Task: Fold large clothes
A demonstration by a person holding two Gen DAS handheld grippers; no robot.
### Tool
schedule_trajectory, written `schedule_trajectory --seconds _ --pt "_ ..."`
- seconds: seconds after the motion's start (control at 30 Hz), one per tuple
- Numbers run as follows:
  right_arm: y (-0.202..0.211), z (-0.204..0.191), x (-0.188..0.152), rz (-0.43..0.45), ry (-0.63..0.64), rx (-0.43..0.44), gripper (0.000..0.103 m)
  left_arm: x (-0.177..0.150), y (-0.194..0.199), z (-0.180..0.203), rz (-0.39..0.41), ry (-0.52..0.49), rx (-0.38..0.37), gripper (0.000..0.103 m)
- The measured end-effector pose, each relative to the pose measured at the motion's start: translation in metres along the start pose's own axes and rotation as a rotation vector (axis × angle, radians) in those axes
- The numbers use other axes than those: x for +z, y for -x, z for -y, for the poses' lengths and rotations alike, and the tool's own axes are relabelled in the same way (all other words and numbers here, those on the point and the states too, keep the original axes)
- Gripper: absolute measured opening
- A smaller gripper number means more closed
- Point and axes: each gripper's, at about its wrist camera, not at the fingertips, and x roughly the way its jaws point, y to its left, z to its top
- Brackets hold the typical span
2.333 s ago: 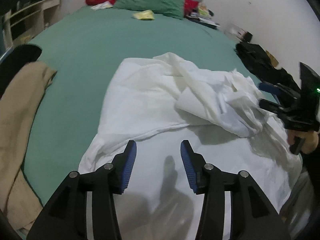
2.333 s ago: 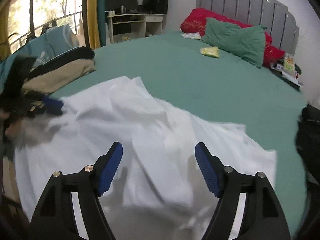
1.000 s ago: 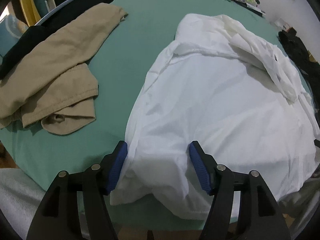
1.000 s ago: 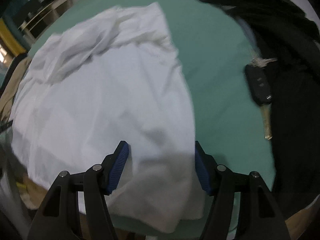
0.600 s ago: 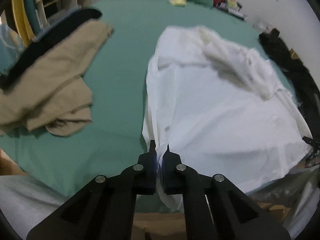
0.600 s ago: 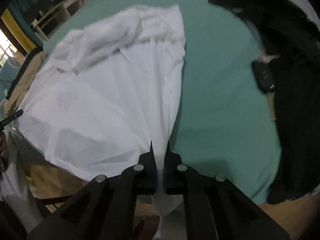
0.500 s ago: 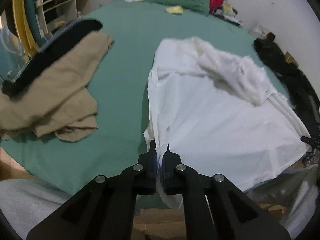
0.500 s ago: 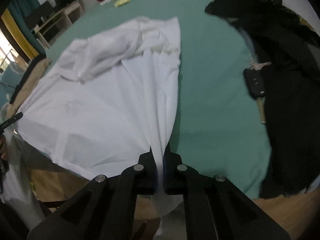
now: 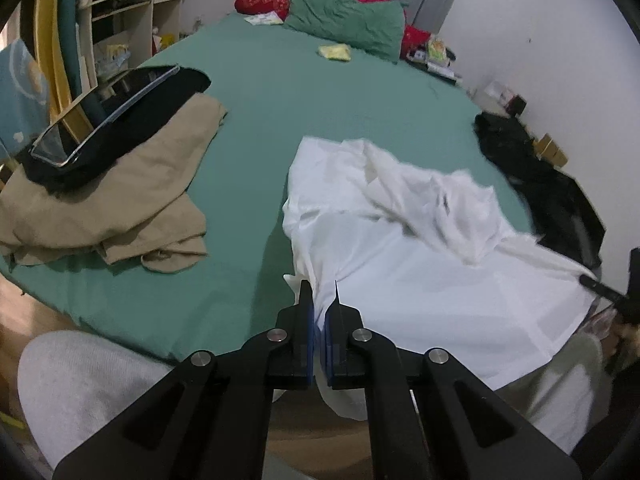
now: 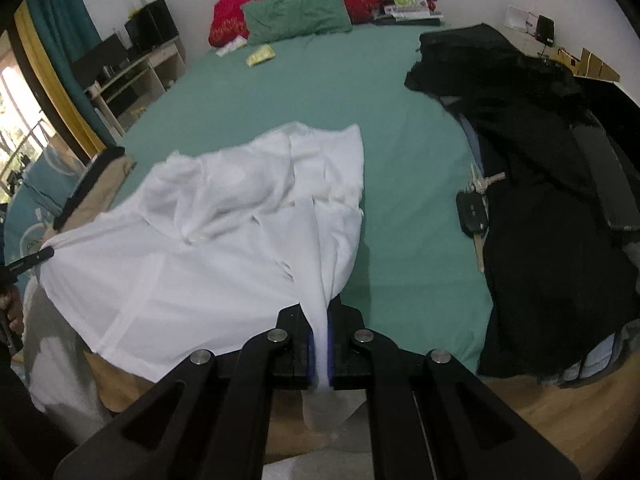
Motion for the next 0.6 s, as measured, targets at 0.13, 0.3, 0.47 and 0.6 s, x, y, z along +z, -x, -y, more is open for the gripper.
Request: schedule_trajectory --seconds 0.13,0.3,0.47,0.6 --pt "-0.001 0.001 0.019 0.044 0.002 -0.001 0.004 0.022 -0.002 0.003 0.051 -0.001 -0.007 0.005" --pt "-0.012 0.012 0.058 0.111 -0.006 -0.009 0.004 0.064 -0.020 0.007 0.108 -0.010 -0.013 0.005" --pt "-0.046 0.026 0.098 0.135 -0.040 0.017 0.004 0.099 -0.055 0.006 0.123 0.014 -0.012 0.005" --pt "-0.083 0.035 0.123 0.118 -0.060 0.025 0.005 0.121 -0.092 0.000 0.113 0.061 -0.010 0.005"
